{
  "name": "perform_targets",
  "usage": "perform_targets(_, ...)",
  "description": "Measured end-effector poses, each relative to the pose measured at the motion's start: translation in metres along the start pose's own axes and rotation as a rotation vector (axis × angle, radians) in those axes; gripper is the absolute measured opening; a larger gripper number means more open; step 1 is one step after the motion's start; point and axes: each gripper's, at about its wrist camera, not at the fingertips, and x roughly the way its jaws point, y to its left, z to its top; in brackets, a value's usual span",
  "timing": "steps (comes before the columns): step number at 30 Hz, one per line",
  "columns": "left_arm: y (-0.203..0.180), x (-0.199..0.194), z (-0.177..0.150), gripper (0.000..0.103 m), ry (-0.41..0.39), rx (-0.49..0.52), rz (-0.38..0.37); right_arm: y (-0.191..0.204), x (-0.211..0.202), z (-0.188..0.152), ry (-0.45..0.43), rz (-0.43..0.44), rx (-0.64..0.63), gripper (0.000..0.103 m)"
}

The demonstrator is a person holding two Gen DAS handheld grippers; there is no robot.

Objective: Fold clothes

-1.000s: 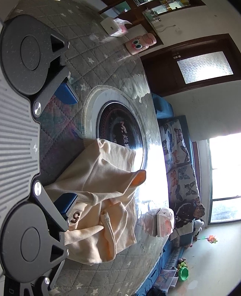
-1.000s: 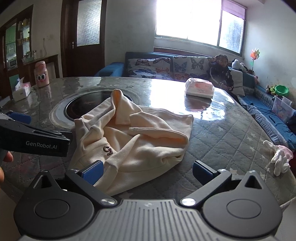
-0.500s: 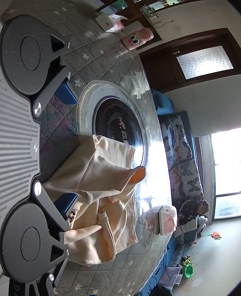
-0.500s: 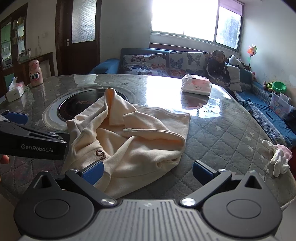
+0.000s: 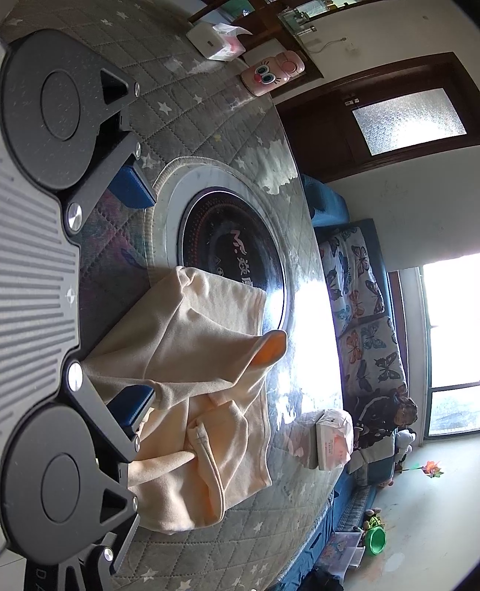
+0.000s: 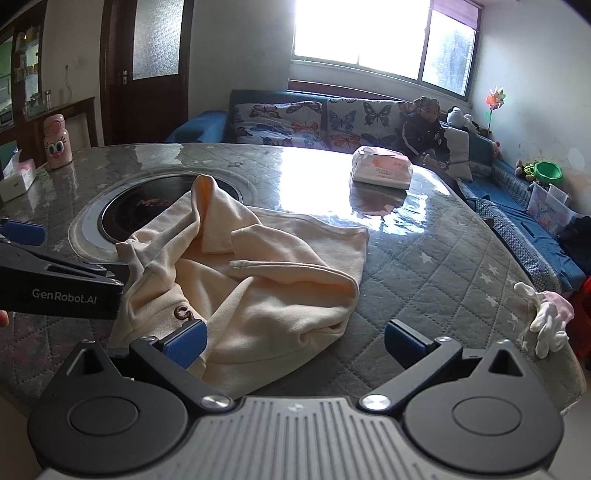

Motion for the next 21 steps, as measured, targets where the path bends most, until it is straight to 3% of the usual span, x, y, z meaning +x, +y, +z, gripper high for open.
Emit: perform_targets(21, 0.0029, 0.0034, 0.0007, 0.103, 0.004, -0.010, -0.001, 0.0046, 0.0010, 0.0022, 0.004, -0.009, -0.006, 0.103)
